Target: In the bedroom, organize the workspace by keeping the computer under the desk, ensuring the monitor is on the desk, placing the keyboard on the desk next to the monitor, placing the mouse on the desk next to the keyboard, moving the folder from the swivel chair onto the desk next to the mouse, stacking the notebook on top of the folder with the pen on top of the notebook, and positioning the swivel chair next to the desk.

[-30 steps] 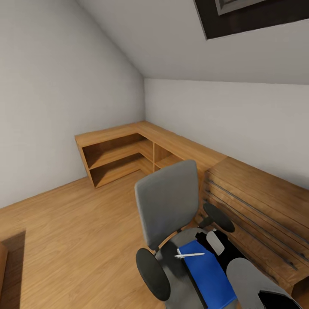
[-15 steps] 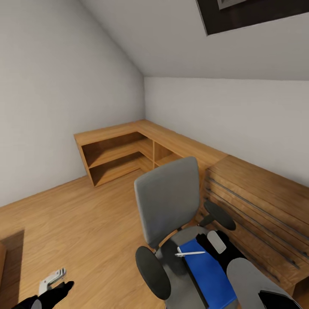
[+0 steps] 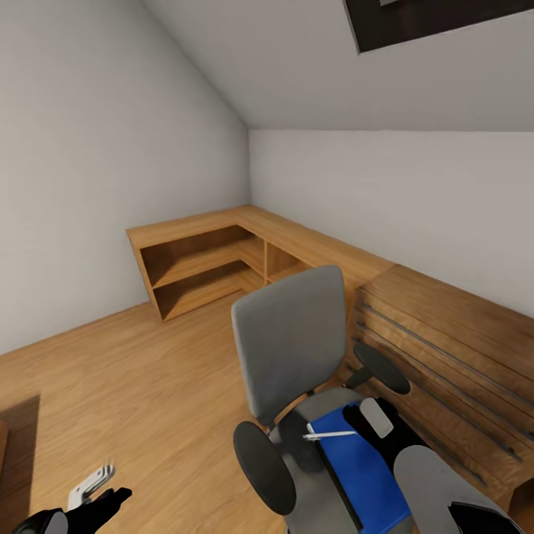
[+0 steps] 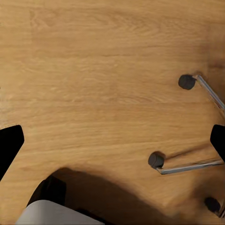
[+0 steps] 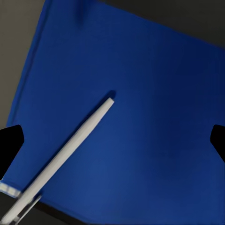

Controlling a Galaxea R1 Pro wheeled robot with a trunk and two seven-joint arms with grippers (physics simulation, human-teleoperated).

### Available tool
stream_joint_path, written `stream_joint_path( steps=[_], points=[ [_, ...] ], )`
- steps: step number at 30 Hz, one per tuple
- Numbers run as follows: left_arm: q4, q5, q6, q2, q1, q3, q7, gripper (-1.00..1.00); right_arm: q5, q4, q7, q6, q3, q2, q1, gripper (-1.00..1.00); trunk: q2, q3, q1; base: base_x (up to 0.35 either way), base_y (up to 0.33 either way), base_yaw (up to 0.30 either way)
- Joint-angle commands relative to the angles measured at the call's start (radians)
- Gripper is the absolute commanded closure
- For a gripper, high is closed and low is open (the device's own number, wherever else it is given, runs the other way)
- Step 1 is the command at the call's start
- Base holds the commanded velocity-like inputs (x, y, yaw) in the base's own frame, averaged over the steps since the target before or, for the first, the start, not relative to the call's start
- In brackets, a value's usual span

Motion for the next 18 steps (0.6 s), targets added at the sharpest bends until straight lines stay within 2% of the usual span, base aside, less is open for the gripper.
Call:
stream_joint_path(
  steps=[1,12,18],
  points=[
    [0.006,0.002,-0.001,-0.001,-0.001,0.008,-0.002,-1.0,-0.007,-0.003,-0.007,0.002,-0.002,0.0,0.0,-1.0,-0.008,-0.004,0.004,0.0,0.0,0.0],
    [0.02,0.002,-0.039,-0.003,-0.001,0.016,-0.001,-1.0,-0.007,-0.003,0.013,0.002,0.002,0.006,0.0,-1.0,-0.085,-0.039,0.046,0.0,0.0,0.0],
    [0.021,0.002,-0.042,-0.004,-0.001,0.016,0.0,-1.0,-0.008,-0.002,0.043,0.005,0.003,0.007,0.0,-1.0,-0.085,-0.039,0.046,0.0,0.0,0.0]
  ],
)
